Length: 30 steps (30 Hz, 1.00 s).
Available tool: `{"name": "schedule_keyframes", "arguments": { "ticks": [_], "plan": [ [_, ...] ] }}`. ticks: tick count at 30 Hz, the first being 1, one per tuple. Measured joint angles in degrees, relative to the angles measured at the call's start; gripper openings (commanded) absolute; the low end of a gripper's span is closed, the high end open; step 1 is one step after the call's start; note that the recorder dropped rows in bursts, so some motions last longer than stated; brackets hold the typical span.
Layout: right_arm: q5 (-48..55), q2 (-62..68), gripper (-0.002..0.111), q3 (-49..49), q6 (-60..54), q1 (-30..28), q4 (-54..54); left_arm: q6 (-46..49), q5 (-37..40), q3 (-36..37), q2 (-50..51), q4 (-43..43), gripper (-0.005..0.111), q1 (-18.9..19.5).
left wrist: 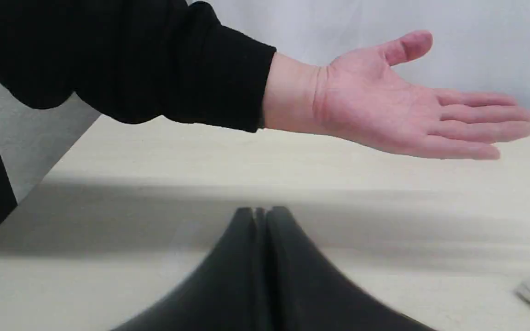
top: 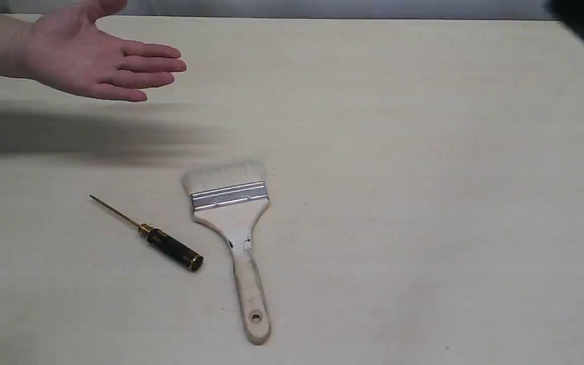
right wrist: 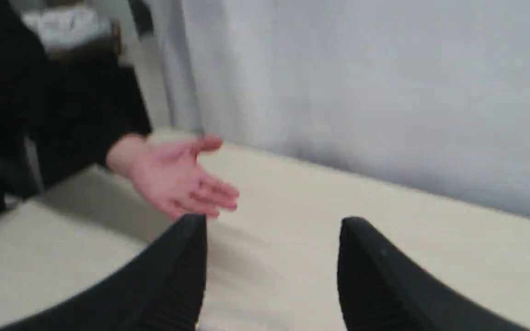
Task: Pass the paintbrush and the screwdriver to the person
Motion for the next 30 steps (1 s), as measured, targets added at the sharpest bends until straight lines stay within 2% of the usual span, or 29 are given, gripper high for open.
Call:
{"name": "schedule_keyframes", "arguments": {
  "ticks": [7,14,17,22,30],
  "plan": [
    [24.0,29.8,0.048,-20.4,-0.4,6.2,-1.5,0.0,0.0,0.0,0.0,0.0,0.0,0.0],
    [37.5,52.6,0.048,-35.7,7.5,13.3,-11.9,0.0,0.0,0.0,0.0,0.0,0.0,0.0],
    [40.6,60.4,0.048,-40.0,11.7,15.5,-15.7,0.0,0.0,0.0,0.0,0.0,0.0,0.0],
    [41.5,69.9,0.048,-44.0,15.1,16.4,-16.0,0.0,0.0,0.0,0.0,0.0,0.0,0.0],
    [41.5,78.4,0.048,-45.4,16.7,16.4,-10.8,0.0,0.0,0.0,0.0,0.0,0.0,0.0]
  ]
}}
